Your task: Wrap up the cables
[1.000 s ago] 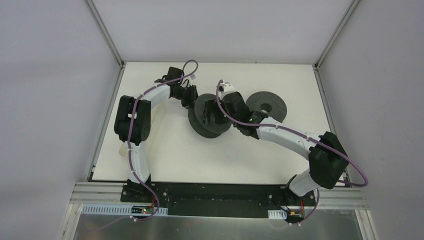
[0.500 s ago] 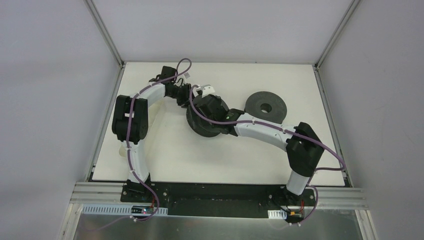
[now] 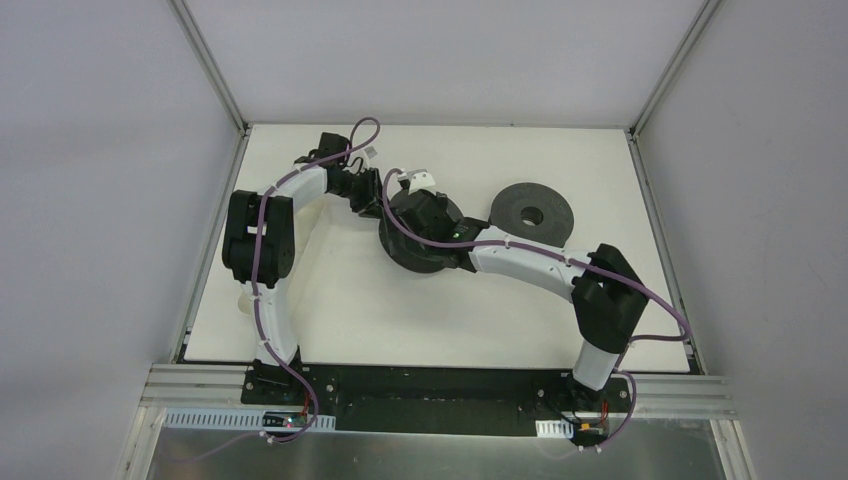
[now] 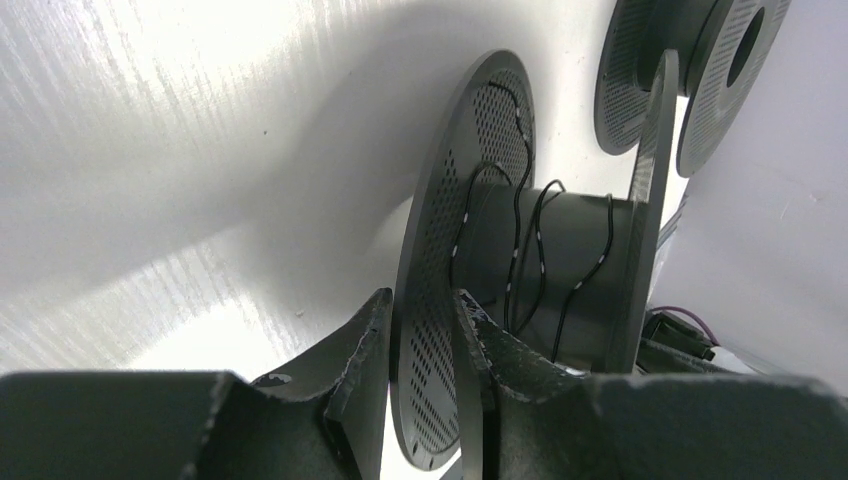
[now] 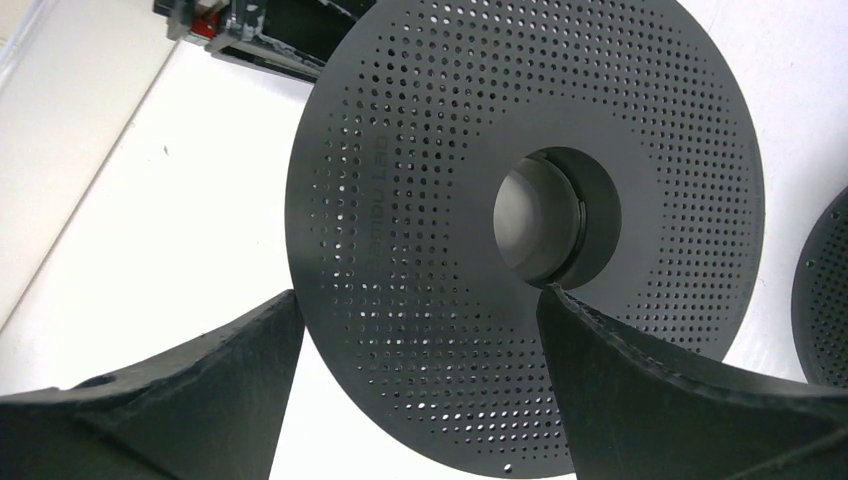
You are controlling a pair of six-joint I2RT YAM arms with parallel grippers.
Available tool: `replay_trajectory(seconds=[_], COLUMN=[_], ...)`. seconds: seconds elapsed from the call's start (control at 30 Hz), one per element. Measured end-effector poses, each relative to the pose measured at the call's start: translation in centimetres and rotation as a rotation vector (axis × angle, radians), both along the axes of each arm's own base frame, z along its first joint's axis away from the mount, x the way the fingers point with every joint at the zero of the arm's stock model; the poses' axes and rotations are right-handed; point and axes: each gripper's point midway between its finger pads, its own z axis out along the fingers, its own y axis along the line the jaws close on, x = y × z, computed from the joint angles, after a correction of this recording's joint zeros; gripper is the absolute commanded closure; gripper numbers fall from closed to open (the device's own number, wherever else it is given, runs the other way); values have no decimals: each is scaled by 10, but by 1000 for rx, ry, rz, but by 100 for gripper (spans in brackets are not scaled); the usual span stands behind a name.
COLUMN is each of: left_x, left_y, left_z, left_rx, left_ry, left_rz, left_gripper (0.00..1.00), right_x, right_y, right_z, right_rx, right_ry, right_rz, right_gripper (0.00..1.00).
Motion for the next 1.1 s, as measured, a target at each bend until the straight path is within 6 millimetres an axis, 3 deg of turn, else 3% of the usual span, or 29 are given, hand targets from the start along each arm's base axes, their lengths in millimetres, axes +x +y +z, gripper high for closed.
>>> replay_trajectory(seconds=[0.37,0.67,0.8,0.9,1.0,1.1], left_x=[-9,-7,-9,-13,-19,-33], left_y=[14,22,25,27,30,29], left_z=[-15,-17,-16,1,43,93], left_rx=[33,41,58,70,70,74], left_ry=[40,47,51,17,-89,-244], left_rz=[13,35,38,36,34,16], left_gripper=[75,75,75,75,73,62], right_x=[2,-9,-21,-31,-44,-60], right_y=[-3,-6,-18,-30,-47,-71], right_z=[-4,-15,4,38,76,102], right_rx=[14,15,39,90,152,206], right_ry=[16,57,57,24,-30,-54], right_rz=[-15,8,15,19,5,-36], right_gripper=[11,11,7,1,1,1])
